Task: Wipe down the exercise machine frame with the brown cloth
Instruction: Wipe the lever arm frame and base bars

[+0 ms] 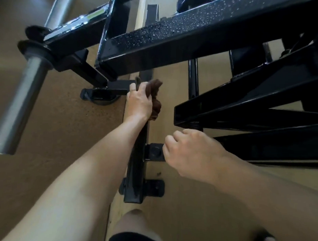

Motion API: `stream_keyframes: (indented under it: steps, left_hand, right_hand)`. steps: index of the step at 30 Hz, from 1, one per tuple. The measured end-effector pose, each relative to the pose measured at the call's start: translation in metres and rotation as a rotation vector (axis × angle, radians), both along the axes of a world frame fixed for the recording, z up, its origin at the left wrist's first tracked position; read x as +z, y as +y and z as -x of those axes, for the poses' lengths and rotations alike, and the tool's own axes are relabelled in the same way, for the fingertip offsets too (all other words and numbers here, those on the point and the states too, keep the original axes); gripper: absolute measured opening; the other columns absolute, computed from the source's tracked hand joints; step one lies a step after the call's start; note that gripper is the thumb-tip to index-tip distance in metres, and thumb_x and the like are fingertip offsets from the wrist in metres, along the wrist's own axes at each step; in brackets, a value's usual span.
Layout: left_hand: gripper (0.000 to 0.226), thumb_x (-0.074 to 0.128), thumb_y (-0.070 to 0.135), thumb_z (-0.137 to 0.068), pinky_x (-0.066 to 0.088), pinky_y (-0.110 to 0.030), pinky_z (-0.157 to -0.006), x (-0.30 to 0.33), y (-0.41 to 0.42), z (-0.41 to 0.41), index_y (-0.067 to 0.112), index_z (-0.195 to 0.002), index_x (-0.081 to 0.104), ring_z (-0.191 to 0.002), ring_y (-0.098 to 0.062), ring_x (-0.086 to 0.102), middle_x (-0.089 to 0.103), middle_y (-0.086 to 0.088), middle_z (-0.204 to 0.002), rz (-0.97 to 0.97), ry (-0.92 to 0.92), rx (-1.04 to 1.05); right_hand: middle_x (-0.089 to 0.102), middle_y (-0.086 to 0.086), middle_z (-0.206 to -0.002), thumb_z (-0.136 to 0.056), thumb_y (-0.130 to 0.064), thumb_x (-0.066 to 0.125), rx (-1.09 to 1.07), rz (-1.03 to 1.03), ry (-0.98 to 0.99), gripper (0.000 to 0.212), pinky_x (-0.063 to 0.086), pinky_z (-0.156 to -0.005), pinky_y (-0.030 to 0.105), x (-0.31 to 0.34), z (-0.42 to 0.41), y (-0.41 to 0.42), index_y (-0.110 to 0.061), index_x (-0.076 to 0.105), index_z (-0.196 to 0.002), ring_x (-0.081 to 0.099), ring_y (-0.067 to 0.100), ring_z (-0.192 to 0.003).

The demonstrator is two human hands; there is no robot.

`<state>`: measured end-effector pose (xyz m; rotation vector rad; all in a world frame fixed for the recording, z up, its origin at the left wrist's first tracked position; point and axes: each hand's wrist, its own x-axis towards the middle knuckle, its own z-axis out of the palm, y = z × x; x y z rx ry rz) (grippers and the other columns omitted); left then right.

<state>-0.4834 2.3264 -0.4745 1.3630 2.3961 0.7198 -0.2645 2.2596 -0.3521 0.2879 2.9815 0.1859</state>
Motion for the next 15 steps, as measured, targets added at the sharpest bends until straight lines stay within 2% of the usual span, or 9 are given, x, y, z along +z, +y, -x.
stream_keyframes:
  steps: [2,5,8,10,13,15]
  left_hand:
    - [0.032,0.051,0.030,-0.102,0.056,-0.045,-0.097,-0.004,-0.041,-0.010,0.038,-0.134,0.051,-0.126,-0.027,0.045,0.038,-0.004,-0.140,-0.025,0.021,-0.057]
    - [0.035,0.053,0.028,-0.101,0.055,-0.041,-0.097,-0.007,-0.072,-0.022,0.037,-0.135,0.052,-0.128,-0.025,0.045,0.038,-0.003,-0.143,-0.033,0.005,-0.074]
    - [0.037,0.052,0.029,-0.103,0.052,-0.045,-0.103,-0.005,-0.062,-0.022,0.034,-0.139,0.050,-0.131,-0.027,0.046,0.034,-0.003,-0.151,-0.003,0.003,-0.017]
    - [0.036,0.051,0.031,-0.103,0.050,-0.047,-0.105,-0.006,-0.051,-0.021,0.032,-0.139,0.050,-0.132,-0.030,0.046,0.035,-0.007,-0.153,-0.002,0.033,-0.012]
    - [0.032,0.049,0.033,-0.104,0.053,-0.048,-0.102,-0.004,-0.029,-0.013,0.032,-0.136,0.051,-0.129,-0.031,0.049,0.036,-0.010,-0.151,0.008,0.041,-0.027]
    - [0.033,0.048,0.033,-0.105,0.055,-0.049,-0.099,0.000,-0.006,-0.007,0.031,-0.138,0.049,-0.127,-0.032,0.051,0.036,-0.013,-0.149,0.019,0.037,-0.008]
  right_hand:
    - [0.052,0.003,-0.069,-0.085,-0.013,0.070,-0.017,0.018,-0.002,0.007,0.035,-0.053,0.033,0.002,0.001,-0.001,-0.013,0.065,-0.080,0.038,0.019,-0.058]
    - [0.059,0.004,-0.078,-0.090,-0.014,0.066,-0.028,0.036,-0.032,0.002,0.042,-0.060,0.034,0.006,0.003,-0.001,-0.012,0.066,-0.090,0.053,0.020,-0.066]
    - [0.054,0.005,-0.079,-0.092,-0.015,0.065,-0.008,0.033,-0.060,0.006,0.048,-0.061,0.035,0.007,0.004,-0.001,-0.010,0.066,-0.095,0.047,0.021,-0.066]
    - [0.057,0.005,-0.083,-0.092,-0.019,0.066,0.013,0.032,-0.094,0.011,0.051,-0.063,0.035,0.006,0.005,0.000,-0.010,0.066,-0.099,0.050,0.021,-0.068]
    - [0.059,0.006,-0.086,-0.092,-0.023,0.069,0.020,0.032,-0.110,0.017,0.053,-0.064,0.035,0.007,0.005,0.001,-0.009,0.067,-0.103,0.054,0.021,-0.072]
    - [0.057,0.005,-0.083,-0.093,-0.022,0.069,0.017,0.037,-0.116,0.014,0.053,-0.064,0.035,0.007,0.005,0.001,-0.010,0.065,-0.099,0.051,0.020,-0.069]
